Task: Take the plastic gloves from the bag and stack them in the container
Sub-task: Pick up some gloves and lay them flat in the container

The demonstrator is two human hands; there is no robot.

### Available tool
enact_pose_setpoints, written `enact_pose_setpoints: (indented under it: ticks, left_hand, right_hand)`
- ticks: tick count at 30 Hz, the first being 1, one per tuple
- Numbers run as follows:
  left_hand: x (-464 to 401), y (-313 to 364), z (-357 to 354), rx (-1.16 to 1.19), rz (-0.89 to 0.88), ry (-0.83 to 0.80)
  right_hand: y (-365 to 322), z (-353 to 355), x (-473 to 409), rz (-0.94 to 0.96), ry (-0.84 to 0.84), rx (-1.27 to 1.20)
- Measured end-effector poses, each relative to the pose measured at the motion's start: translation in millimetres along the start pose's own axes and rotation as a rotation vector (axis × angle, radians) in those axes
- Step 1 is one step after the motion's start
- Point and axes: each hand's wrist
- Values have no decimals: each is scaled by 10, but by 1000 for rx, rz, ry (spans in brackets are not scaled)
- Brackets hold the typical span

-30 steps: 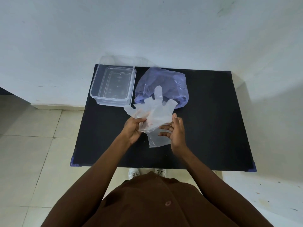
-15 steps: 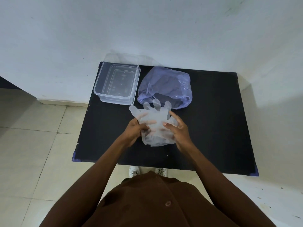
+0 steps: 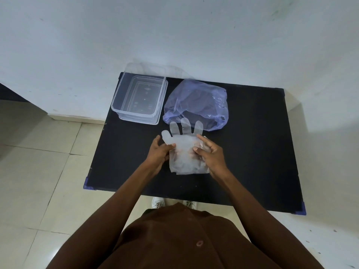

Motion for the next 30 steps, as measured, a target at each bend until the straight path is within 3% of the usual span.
enact_pose_setpoints:
  ticks: [5,9,15,21,30]
  left_hand:
    - [38,-77,-80,-28,-97,-47]
    - [9,-81,-129,38,-16,-136]
    - [-22,-53,-219,40,71,-230]
    - [-133,166,-157,-42,-82,-286]
    - [-323,1162,187,-278,-249,-421]
  right_hand:
    - [-5,92,-55,8,52,21]
    - [-30,171,-111,-2,59,43]
    - [-147,212,-121,-36,-15,-118]
    - [-378,48,-114,-69,-26,-258]
    - [-866,-726,-396,33,7,-15]
Point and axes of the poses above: each hand's wrist, its own x-axis away from the middle knuckle, its own z-axis out of the back of the hand, y = z × x, and after that the axes turned 13 degrees about x, right-handed
